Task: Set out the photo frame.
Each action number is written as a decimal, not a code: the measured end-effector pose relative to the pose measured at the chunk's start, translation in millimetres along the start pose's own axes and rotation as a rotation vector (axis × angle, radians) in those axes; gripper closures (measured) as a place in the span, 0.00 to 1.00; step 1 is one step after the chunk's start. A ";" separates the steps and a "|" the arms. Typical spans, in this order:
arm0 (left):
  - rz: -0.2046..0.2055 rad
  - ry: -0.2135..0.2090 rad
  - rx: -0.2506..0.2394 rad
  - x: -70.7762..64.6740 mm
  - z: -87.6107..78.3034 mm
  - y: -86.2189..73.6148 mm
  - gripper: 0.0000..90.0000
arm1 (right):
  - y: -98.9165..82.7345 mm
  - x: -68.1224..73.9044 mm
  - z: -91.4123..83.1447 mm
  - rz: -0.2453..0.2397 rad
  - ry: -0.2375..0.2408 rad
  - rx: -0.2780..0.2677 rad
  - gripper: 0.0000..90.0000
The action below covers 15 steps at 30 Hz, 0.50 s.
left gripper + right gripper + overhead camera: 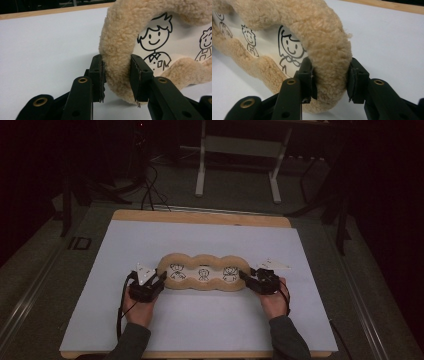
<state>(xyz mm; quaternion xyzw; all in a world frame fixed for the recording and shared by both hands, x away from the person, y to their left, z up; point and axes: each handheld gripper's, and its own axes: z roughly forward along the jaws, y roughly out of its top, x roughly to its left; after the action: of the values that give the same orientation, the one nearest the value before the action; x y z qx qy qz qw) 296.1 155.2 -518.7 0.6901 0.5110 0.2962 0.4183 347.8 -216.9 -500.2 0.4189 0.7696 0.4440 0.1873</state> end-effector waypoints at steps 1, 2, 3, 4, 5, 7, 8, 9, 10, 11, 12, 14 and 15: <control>0.000 -0.001 0.002 0.1 -0.2 0.0 0.75 | -0.6 -0.1 -0.7 0.001 0.002 0.002 0.69; 0.000 0.000 0.003 0.0 -0.3 0.0 0.75 | -1.0 0.2 -0.8 0.002 0.002 0.000 0.69; 0.003 0.002 0.005 -0.1 -0.3 -0.1 0.75 | -1.3 0.4 -0.9 0.003 0.002 0.000 0.69; 0.005 0.003 0.007 -0.1 -0.2 -0.1 0.75 | -1.8 0.5 -1.0 0.002 0.002 -0.002 0.69; 0.005 0.003 0.012 0.2 0.2 -0.2 0.75 | -2.2 0.9 -1.4 0.001 0.002 0.000 0.69; 0.004 0.001 0.019 0.8 0.7 -0.4 0.75 | -3.0 2.2 -2.5 0.003 0.005 0.000 0.69; 0.002 -0.001 0.026 1.4 0.9 -0.5 0.75 | -3.4 2.8 -2.9 0.001 0.006 0.001 0.69; -0.002 -0.005 0.029 1.9 0.9 -0.8 0.75 | -3.7 3.3 -3.7 0.001 0.009 0.006 0.70; -0.005 -0.008 0.031 2.1 0.8 -1.0 0.75 | -4.2 3.5 -4.3 -0.004 0.012 0.007 0.70; -0.005 -0.010 0.035 2.0 0.3 -1.2 0.75 | -4.7 3.9 -4.8 -0.005 0.012 0.009 0.70; -0.004 -0.009 0.035 1.7 -0.1 -1.3 0.75 | -5.3 3.9 -5.0 -0.003 0.017 0.011 0.70; -0.005 -0.010 0.034 1.2 -0.8 -1.6 0.75 | -5.9 3.3 -5.0 0.001 0.017 0.012 0.69; -0.005 -0.011 0.034 1.3 -1.0 -1.8 0.75 | -6.2 3.0 -5.0 0.001 0.017 0.012 0.69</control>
<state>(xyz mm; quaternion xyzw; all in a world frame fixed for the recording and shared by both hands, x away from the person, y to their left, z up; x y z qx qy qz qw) 294.8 157.0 -519.8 0.6975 0.5153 0.2825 0.4100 339.8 -218.6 -502.5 0.4168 0.7735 0.4431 0.1781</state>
